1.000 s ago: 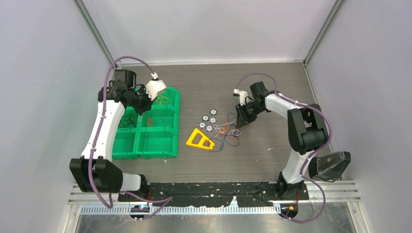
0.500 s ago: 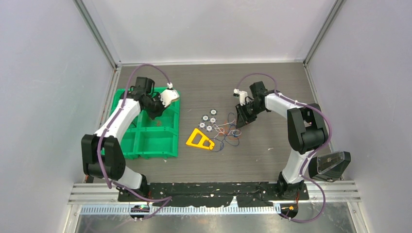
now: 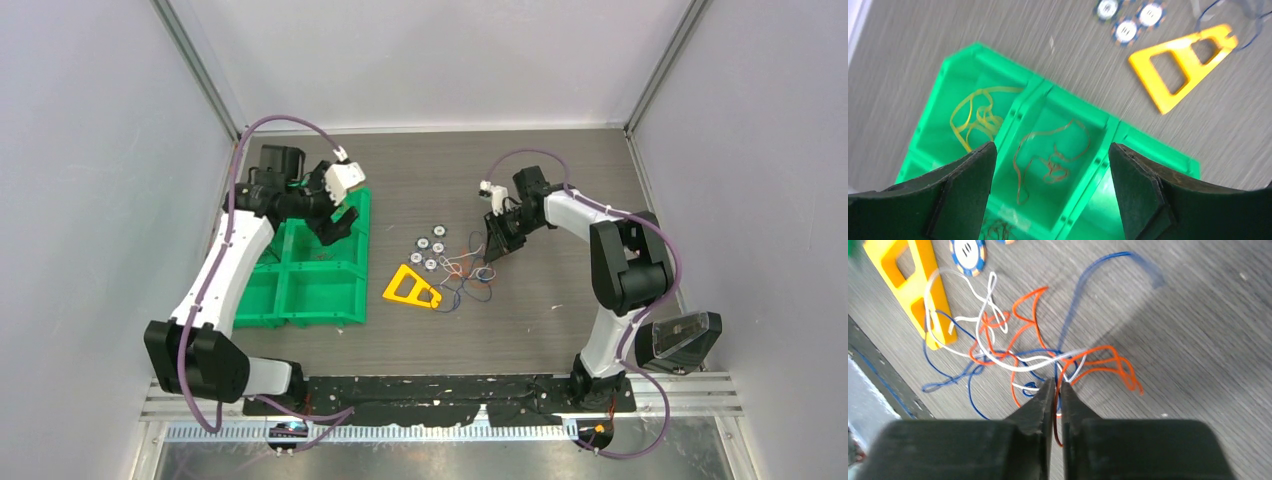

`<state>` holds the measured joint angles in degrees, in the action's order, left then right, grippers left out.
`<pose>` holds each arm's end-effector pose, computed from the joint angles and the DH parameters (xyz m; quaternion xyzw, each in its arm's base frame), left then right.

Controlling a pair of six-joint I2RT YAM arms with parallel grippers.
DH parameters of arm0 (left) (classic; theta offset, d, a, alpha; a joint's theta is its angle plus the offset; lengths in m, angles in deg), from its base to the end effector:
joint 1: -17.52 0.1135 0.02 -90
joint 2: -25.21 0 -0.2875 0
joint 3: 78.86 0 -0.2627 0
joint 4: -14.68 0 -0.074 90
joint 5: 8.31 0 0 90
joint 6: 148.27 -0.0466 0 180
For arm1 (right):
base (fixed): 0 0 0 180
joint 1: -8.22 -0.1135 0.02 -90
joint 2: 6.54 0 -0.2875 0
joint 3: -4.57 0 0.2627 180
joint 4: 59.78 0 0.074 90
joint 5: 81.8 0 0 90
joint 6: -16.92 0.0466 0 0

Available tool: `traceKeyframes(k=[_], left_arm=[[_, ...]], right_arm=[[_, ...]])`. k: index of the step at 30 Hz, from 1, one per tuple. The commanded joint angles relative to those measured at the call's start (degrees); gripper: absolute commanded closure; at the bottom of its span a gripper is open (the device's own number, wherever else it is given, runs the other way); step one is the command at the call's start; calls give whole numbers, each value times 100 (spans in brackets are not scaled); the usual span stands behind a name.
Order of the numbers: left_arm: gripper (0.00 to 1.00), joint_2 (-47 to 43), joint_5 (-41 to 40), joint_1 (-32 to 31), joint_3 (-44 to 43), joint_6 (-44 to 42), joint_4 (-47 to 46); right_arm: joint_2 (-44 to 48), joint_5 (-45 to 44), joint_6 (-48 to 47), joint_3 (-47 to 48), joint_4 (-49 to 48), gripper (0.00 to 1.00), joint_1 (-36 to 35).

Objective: Untangle the cables

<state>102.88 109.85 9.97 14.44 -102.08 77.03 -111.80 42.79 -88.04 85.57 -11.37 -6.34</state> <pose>0.2814 -0.0595 0.3433 0.4680 0.7966 -0.1245 0.3619 0.3502 0.1183 0.1757 -0.2838 0.9013 0.2934 0.1449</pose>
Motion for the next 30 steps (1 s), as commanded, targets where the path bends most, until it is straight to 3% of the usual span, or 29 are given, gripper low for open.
traceKeyframes(k=[1, 8, 13, 24, 27, 30], left_arm=[[16, 55, 595, -659, -249, 711, -426], [12, 255, 1242, -1607, -32, 1907, -2264], [11, 744, 1362, -2311, -269, 2383, -3119], [11, 1165, 1676, -2966, -308, 3327, -5084], [25, 1359, 1551, -3136, -424, 3324, -5118], [54, 1611, 1624, -3147, -497, 3560, -5031]], right_arm=[[104, 308, -213, 387, -62, 92, -42], [1496, 1426, -473, 312, -233, 95, -48], [2152, 1854, -120, 320, -347, 94, -79], [2876, 2218, 1117, 574, -1107, 94, -90], [2946, 2336, 1414, 633, -1440, 95, -92], [3014, 2434, 1744, 716, -1650, 94, -89]])
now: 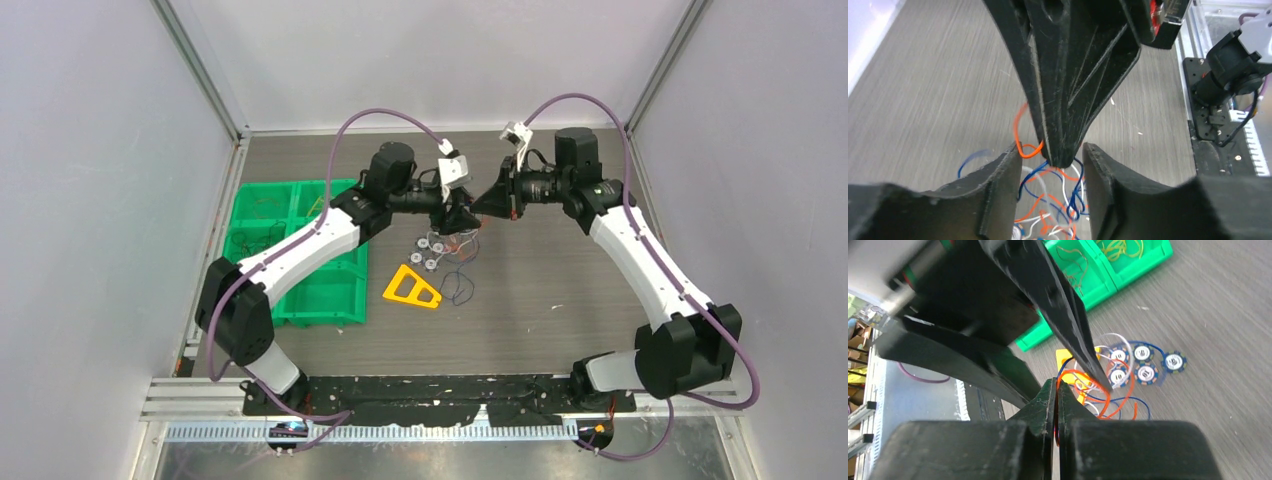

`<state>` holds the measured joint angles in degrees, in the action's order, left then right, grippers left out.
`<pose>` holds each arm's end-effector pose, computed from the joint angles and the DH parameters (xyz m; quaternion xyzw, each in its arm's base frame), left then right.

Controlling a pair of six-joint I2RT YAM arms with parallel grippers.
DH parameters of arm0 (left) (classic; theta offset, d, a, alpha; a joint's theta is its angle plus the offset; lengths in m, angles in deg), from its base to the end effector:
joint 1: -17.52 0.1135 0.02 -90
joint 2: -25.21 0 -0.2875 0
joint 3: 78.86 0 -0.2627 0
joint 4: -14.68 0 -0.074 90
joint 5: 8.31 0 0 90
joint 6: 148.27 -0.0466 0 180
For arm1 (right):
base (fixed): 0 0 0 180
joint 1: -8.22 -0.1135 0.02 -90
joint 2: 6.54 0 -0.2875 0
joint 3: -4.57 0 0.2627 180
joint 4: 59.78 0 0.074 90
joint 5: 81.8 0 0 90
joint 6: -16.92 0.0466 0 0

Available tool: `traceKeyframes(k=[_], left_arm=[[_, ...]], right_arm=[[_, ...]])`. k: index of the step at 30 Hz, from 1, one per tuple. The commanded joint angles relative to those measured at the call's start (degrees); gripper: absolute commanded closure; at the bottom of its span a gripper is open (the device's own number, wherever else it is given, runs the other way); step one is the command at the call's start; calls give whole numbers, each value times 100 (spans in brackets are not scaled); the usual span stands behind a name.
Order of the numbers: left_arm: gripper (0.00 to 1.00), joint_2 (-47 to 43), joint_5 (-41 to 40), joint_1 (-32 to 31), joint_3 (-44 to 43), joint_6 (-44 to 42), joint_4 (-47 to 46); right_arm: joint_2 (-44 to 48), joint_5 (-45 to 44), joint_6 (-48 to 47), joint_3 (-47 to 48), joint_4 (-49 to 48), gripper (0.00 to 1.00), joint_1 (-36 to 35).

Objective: Untangle the cables

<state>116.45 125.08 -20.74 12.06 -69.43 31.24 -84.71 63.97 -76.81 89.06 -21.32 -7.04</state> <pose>0.2871 -0.2672 0.3564 0.5113 0.5959 -0.4189 0.4560 0.2861 0.1180 0.3705 -0.3508 0.7257 0.4502 0.3843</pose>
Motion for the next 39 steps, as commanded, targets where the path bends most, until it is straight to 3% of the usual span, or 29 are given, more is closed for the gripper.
traceKeyframes(k=[1, 2, 5, 7, 15, 20, 23, 32, 35, 37, 39], left_arm=[[58, 299, 18, -70, -201, 249, -375], [59, 330, -83, -49, -96, 109, -356], [47, 278, -217, 129, 403, -34, -295], [44, 284, -236, 268, 663, -61, -296], [65, 392, -189, 474, 1144, 102, -176], [92, 262, -217, 559, 1424, 56, -158], [100, 172, -276, 598, 1515, -133, 14], [100, -301, -200, 769, 1669, -771, 660], [55, -645, -177, 769, 1590, -962, 862], [43, -1101, -109, 764, 1515, -621, 529], [38, -1399, -74, 744, 1335, -202, 167]], right_arm=[[330, 336, 716, 421, -685, 95, -20], [351, 344, 768, 456, -734, 94, -24], [482, 335, 1080, 602, -885, 95, 13], [583, 321, 1457, 604, -1220, 95, 60], [671, 102, 2720, 922, -2584, 94, 505], [598, 32, 3091, 1252, -2895, 95, 896], [605, -2, 3251, 1311, -3056, 94, 1043], [674, 36, 3439, 983, -3140, 95, 1276], [728, 96, 3720, 724, -3369, 95, 1243], [744, 171, 3889, 571, -3467, 95, 1187], [782, 228, 4048, 366, -3595, 95, 1092]])
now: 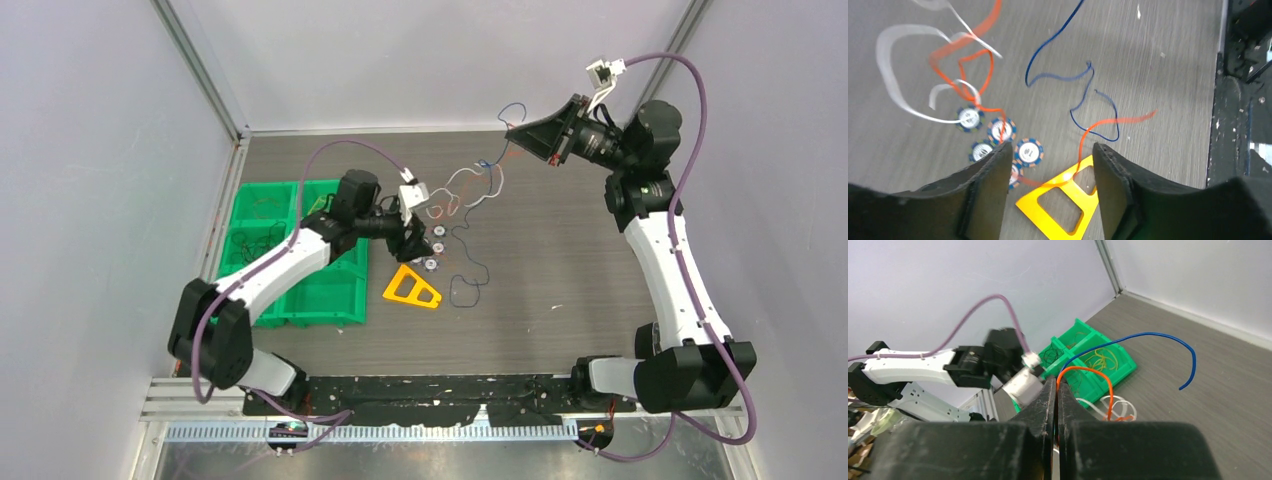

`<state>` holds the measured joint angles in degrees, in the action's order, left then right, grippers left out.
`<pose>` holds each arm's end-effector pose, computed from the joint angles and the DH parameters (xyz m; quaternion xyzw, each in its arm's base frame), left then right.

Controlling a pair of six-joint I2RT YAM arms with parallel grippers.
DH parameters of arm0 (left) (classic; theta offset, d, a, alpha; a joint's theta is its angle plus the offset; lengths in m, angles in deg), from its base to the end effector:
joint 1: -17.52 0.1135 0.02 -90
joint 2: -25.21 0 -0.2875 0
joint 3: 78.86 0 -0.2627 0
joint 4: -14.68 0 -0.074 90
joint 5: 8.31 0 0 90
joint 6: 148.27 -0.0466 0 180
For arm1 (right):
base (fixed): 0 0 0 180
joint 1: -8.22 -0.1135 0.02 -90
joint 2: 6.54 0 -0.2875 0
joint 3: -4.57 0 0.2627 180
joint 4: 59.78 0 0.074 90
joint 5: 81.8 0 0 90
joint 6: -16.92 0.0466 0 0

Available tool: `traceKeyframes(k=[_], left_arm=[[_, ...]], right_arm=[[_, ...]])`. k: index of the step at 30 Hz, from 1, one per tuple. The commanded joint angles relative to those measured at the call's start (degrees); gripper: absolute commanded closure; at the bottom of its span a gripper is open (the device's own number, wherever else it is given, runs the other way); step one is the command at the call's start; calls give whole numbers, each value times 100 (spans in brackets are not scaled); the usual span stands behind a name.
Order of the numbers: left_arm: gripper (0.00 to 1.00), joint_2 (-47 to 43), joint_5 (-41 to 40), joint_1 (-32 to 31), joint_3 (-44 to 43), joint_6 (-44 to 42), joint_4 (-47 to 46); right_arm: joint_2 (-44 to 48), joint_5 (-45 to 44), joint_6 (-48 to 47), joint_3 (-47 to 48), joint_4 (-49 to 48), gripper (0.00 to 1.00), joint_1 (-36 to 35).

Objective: Untangle the cables

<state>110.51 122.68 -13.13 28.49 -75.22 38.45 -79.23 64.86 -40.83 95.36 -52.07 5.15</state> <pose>0.2774 -0.1999 0.2777 0.4818 0.7014 -0.3607 0.3819 0.2796 0.0540 0.4876 -0.2109 0.6372 0.4946 0.5522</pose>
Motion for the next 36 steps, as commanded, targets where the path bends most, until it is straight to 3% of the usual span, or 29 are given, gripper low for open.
traceKeyframes(k=[1, 8, 13, 27, 36], left_arm=[[36, -861, 149, -33, -492, 547, -645], [36, -367, 201, -167, -1777, 1635, -853], [34, 63, 230, -321, -2151, 2655, -1023], [33, 159, 398, -608, -1808, 3476, -1400], [34, -465, 239, -509, -1068, 3705, -1789]], right_arm=[[253, 142, 489, -337, -621, 95, -170], [321, 15, 669, -727, -908, 95, -552], [365, -112, 616, -685, -864, 95, -597], [516, -532, 142, -762, -423, 95, -644], [593, -799, -132, -777, -171, 95, -653]])
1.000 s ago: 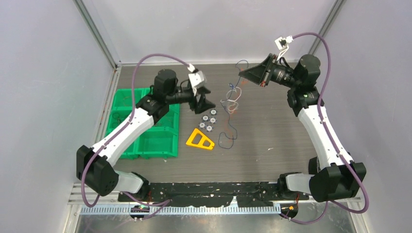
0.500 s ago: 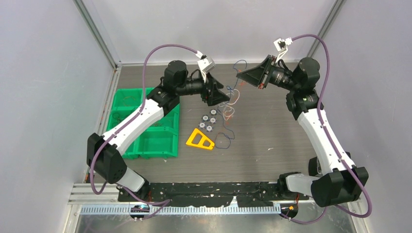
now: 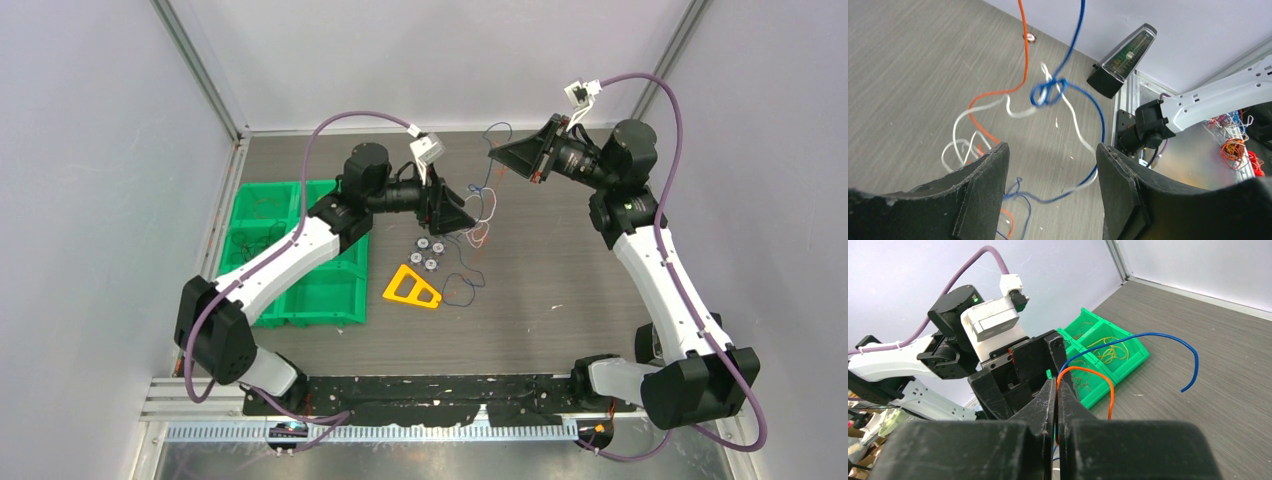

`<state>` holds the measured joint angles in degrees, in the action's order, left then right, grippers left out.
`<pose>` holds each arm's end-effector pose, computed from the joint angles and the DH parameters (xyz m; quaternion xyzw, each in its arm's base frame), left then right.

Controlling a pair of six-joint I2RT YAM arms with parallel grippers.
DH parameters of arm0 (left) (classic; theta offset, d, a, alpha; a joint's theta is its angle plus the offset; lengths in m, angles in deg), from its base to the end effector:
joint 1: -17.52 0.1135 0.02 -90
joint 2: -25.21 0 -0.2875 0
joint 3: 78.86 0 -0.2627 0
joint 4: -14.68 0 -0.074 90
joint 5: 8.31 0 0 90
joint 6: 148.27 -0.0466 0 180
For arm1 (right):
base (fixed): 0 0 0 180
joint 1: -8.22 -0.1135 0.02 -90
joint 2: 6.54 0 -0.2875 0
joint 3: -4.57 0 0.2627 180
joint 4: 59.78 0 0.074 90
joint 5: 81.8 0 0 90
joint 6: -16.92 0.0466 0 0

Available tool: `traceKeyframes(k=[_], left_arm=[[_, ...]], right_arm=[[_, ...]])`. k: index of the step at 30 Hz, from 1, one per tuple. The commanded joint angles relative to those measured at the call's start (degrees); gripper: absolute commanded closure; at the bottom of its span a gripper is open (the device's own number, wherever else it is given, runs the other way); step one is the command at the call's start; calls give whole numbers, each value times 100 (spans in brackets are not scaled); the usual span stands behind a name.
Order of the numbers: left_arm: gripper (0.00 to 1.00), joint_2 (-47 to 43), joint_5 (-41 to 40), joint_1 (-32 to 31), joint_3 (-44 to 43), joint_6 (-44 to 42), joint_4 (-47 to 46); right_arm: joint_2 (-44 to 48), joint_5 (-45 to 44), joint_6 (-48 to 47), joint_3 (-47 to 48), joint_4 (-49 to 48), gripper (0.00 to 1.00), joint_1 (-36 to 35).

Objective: Untangle the cables

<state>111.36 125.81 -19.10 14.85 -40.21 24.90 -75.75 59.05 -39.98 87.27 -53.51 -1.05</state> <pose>0.2770 -0.2463 0.3822 0.3526 0.6622 -0.5291 0.3965 0.2666 0.0801 0.4566 -0.1919 0.6508 0.5095 0.5292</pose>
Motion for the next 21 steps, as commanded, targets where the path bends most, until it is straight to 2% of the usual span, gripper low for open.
traceKeyframes(k=[1, 3, 7, 21], left_arm=[[34, -641, -156, 146, 450, 298, -540], [33, -766, -238, 242, 596, 438, -629], [34, -756, 170, 198, 513, 374, -689], [37, 134, 154, 24, -343, 793, -739]], right_arm=[[252, -235, -225, 26, -20, 95, -31], [277, -272, -229, -9, -29, 95, -30], [293, -377, -234, -107, -62, 95, -66], [330, -796, -354, -224, -60, 95, -304]])
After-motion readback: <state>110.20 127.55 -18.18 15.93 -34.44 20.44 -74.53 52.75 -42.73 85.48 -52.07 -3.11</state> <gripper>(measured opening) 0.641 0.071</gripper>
